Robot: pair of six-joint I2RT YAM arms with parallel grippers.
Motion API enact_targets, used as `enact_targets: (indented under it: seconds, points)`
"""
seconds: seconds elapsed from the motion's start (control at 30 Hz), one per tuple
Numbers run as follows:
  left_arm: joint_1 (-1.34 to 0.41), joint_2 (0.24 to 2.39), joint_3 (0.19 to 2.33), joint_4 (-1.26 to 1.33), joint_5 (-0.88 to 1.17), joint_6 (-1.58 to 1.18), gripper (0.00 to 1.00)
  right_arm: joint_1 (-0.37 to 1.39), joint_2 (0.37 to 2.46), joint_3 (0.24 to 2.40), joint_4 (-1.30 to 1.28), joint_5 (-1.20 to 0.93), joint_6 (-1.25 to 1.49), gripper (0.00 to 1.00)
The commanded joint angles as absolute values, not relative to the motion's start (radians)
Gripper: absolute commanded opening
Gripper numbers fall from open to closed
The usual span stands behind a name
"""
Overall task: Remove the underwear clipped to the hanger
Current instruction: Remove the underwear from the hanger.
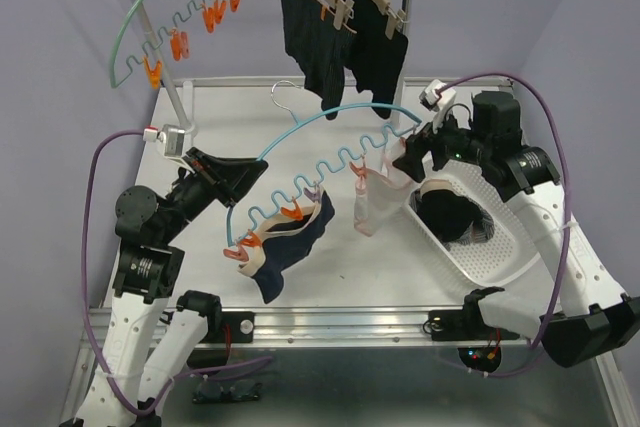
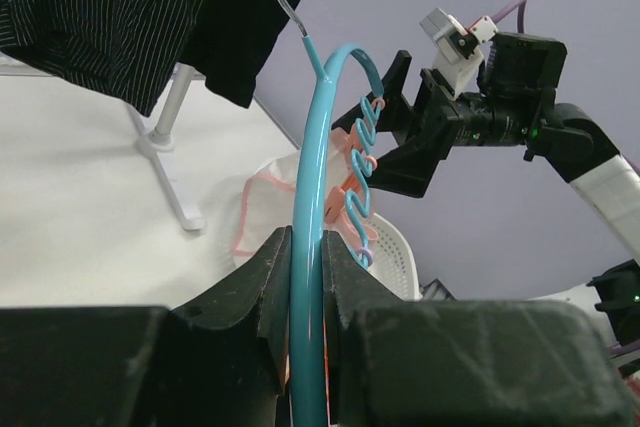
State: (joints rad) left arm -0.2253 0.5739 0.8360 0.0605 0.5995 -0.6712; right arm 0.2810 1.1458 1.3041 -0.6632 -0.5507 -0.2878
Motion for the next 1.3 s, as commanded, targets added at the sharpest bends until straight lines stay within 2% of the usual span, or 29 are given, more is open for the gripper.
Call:
enact_targets:
  seconds: [0.0, 0.8, 1.0, 1.27]
  points:
    - [-0.227, 0.555, 0.887, 0.158, 0.571, -0.738, 0.0, 0.302, 1.129, 1.367, -0.551, -0.439, -0.226, 1.0]
    - [-0.227, 0.563, 0.867, 0.204, 0.506, -0.917, 0.0, 0.399, 1.198, 1.447, -0.448, -0.322, -0.183, 0.95]
    - [-0.227, 0.563, 0.861, 0.221, 0.5, -0.937, 0.0, 0.431, 1.206, 1.439, -0.43, -0.261, -0.195, 0.88]
    - [-0.227, 0.566, 0.851, 0.235, 0.497, -0.953, 0.0, 0.443, 1.224, 1.482, -0.408, -0.207, -0.196, 0.72]
